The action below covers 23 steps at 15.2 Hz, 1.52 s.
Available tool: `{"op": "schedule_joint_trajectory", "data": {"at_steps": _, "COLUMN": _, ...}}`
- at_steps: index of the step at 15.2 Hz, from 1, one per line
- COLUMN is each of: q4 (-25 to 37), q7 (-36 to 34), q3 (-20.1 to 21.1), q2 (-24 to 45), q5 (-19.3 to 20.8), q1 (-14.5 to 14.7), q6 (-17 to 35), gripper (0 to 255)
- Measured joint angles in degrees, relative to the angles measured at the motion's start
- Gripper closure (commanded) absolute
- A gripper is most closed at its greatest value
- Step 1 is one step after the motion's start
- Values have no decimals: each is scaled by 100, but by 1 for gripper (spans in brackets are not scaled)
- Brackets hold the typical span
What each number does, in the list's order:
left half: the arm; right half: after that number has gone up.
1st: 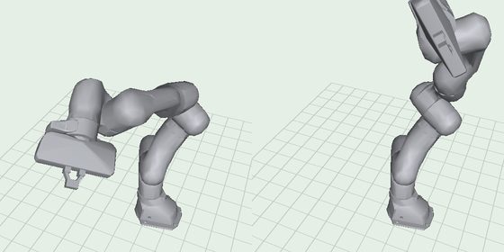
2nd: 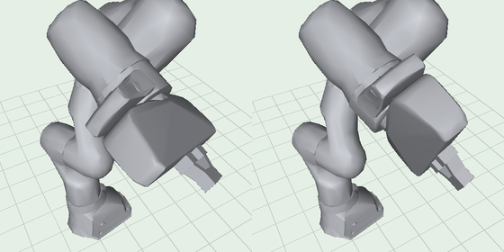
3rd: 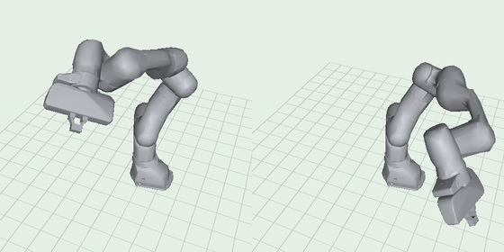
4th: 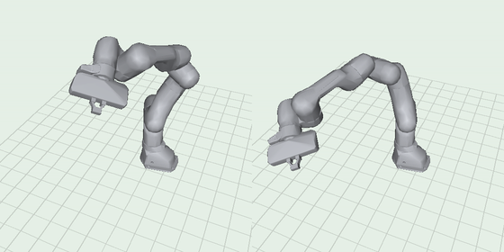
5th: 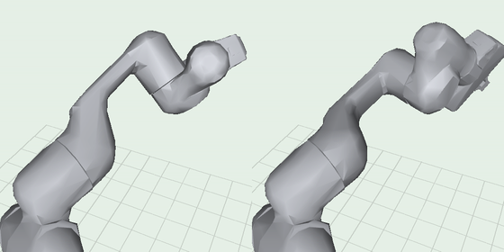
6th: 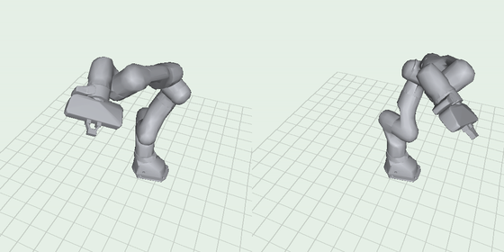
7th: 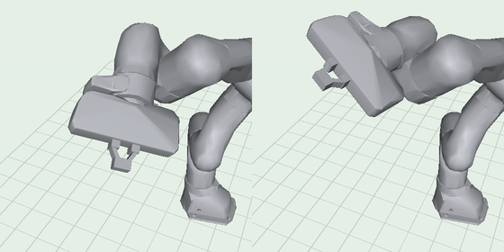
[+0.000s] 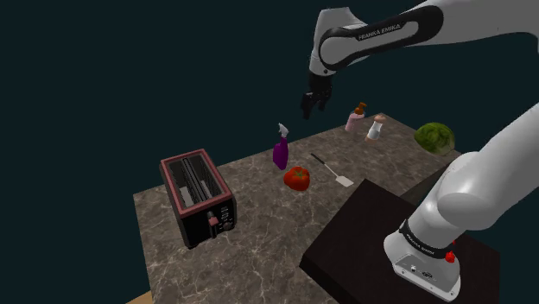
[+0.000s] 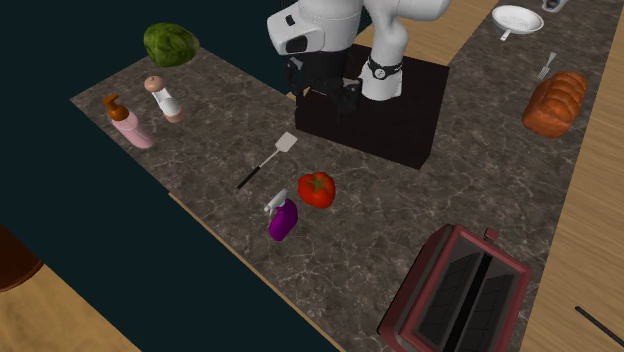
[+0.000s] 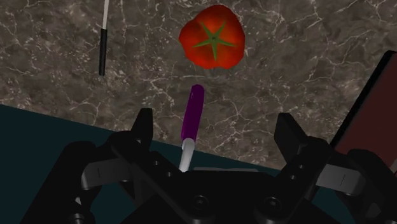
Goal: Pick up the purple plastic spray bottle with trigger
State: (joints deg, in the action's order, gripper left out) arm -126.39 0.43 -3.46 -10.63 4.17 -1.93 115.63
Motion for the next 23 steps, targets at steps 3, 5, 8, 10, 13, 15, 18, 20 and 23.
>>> {"op": "schedule_joint_trajectory", "data": {"at_steps": 3, "q4": 439, "q7": 21, "q3": -40, "q2": 683, "q5": -36, "q1": -23, "q6": 148, "gripper": 0}}
{"op": "schedule_joint_trajectory", "data": {"at_steps": 5, "q4": 740, "q7": 55, "q3": -72, "q2": 1129, "q5": -64, "q1": -51, "q6": 223, "gripper": 0}}
{"op": "schedule_joint_trajectory", "data": {"at_steps": 8, "q4": 1264, "q7": 53, "q3": -83, "q2": 1868, "q5": -122, "q1": -68, "q6": 338, "gripper": 0}}
{"op": "schedule_joint_trajectory", "data": {"at_steps": 10, "q4": 1640, "q7": 81, "q3": -100, "q2": 2348, "q5": -163, "q1": -102, "q6": 376, "gripper": 0}}
{"op": "schedule_joint_trajectory", "data": {"at_steps": 13, "q4": 2229, "q7": 94, "q3": -107, "q2": 3062, "q5": -222, "q1": -144, "q6": 399, "gripper": 0}}
{"op": "schedule_joint_trajectory", "data": {"at_steps": 15, "q4": 2397, "q7": 88, "q3": -103, "q2": 3266, "q5": -238, "q1": -150, "q6": 404, "gripper": 0}}
{"op": "schedule_joint_trajectory", "data": {"at_steps": 18, "q4": 2410, "q7": 91, "q3": -101, "q2": 3435, "q5": -249, "q1": -162, "q6": 553, "gripper": 0}}
{"op": "schedule_joint_trajectory", "data": {"at_steps": 20, "q4": 2371, "q7": 93, "q3": -100, "q2": 3519, "q5": -253, "q1": -167, "q6": 674, "gripper": 0}}
{"op": "schedule_joint_trajectory", "data": {"at_steps": 23, "q4": 2332, "q7": 95, "q3": -99, "q2": 3613, "q5": -258, "q1": -174, "q6": 806, "gripper": 255}}
